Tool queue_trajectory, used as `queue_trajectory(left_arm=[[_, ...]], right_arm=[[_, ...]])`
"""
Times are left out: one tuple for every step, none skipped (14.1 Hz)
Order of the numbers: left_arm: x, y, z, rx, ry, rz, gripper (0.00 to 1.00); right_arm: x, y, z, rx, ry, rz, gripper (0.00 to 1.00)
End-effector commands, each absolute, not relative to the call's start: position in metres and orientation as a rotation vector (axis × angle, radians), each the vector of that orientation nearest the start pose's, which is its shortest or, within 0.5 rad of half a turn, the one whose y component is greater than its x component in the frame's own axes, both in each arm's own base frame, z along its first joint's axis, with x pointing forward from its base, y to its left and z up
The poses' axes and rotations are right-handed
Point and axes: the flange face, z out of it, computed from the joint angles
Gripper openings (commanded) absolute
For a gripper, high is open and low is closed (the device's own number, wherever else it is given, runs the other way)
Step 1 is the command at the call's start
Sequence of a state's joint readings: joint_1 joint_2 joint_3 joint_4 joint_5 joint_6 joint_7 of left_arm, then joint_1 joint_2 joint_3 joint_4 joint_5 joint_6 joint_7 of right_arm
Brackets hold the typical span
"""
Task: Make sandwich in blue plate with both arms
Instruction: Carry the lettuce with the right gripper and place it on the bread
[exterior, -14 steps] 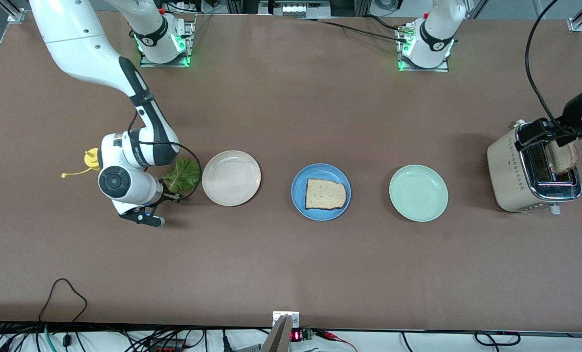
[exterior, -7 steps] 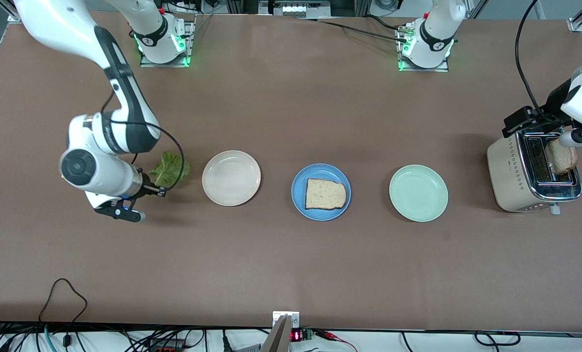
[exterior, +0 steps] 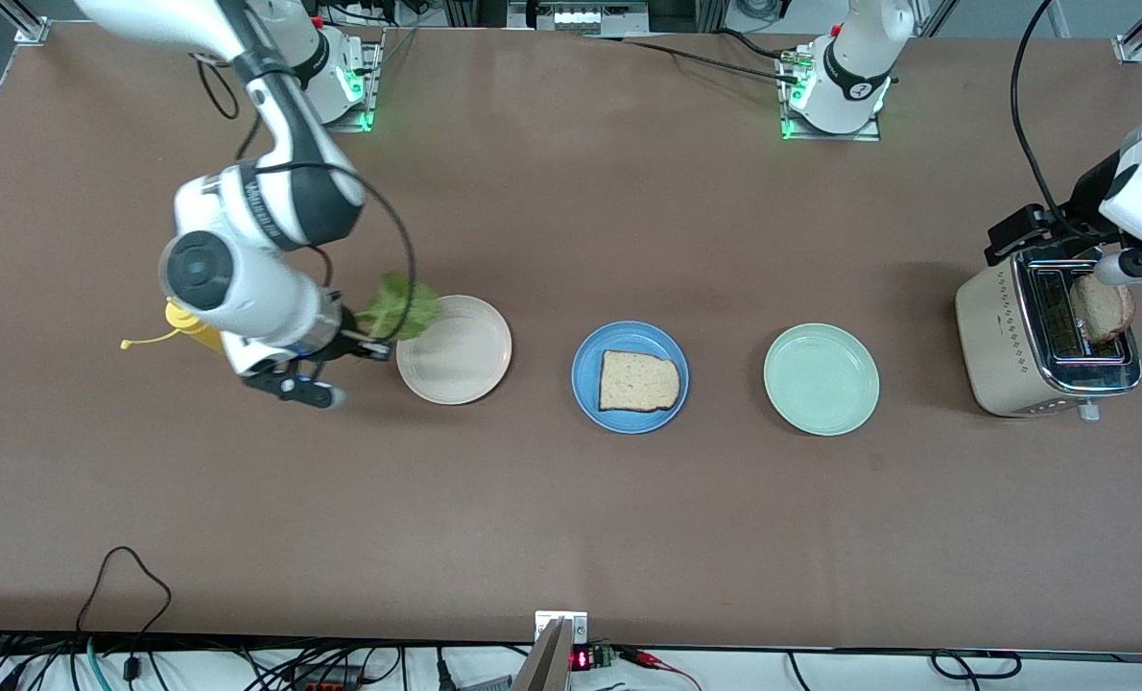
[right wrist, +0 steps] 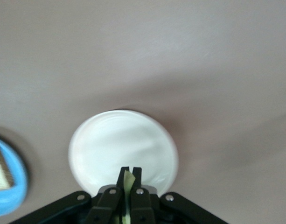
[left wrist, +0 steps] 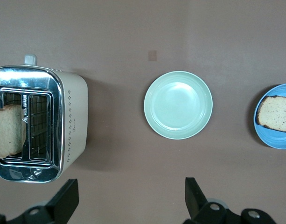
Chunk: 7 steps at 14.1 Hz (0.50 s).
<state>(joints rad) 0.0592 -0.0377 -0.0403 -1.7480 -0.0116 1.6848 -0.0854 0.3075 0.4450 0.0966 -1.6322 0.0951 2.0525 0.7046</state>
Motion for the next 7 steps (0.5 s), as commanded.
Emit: queue_trajectory(left_arm=[[0.541, 0.008, 0.579, -3.151, -0.005, 0.026, 1.0], [0.542, 0.007, 0.579, -3.151, -0.014, 0.024, 1.0], [0.542, 0.002, 0.579, -3.151, -0.031, 0.022, 1.0], [0.542, 0.0, 0.579, -3.15, -0.06, 0.022, 1.0], [0.541, 0.0, 0.578, -3.149, -0.087, 0.029, 1.0], [0.54, 0.001, 0.578, -3.148, -0.104, 0.034, 1.0], [0.539, 0.001, 0.576, -3.148, -0.104, 0.041, 1.0]], right_arm=[[0.633, 0.307, 0.352, -2.91, 0.814, 0.123, 0.0], [0.633, 0.32, 0.35, -2.86, 0.904, 0.13, 0.0], [0.633, 0.338, 0.344, -2.763, 1.014, 0.154, 0.0], [0.633, 0.35, 0.343, -2.664, 1.098, 0.161, 0.0], [0.634, 0.364, 0.336, -2.555, 1.197, 0.173, 0.0], [0.632, 0.378, 0.329, -2.457, 1.289, 0.188, 0.0], [0.632, 0.392, 0.32, -2.375, 1.366, 0.189, 0.0]])
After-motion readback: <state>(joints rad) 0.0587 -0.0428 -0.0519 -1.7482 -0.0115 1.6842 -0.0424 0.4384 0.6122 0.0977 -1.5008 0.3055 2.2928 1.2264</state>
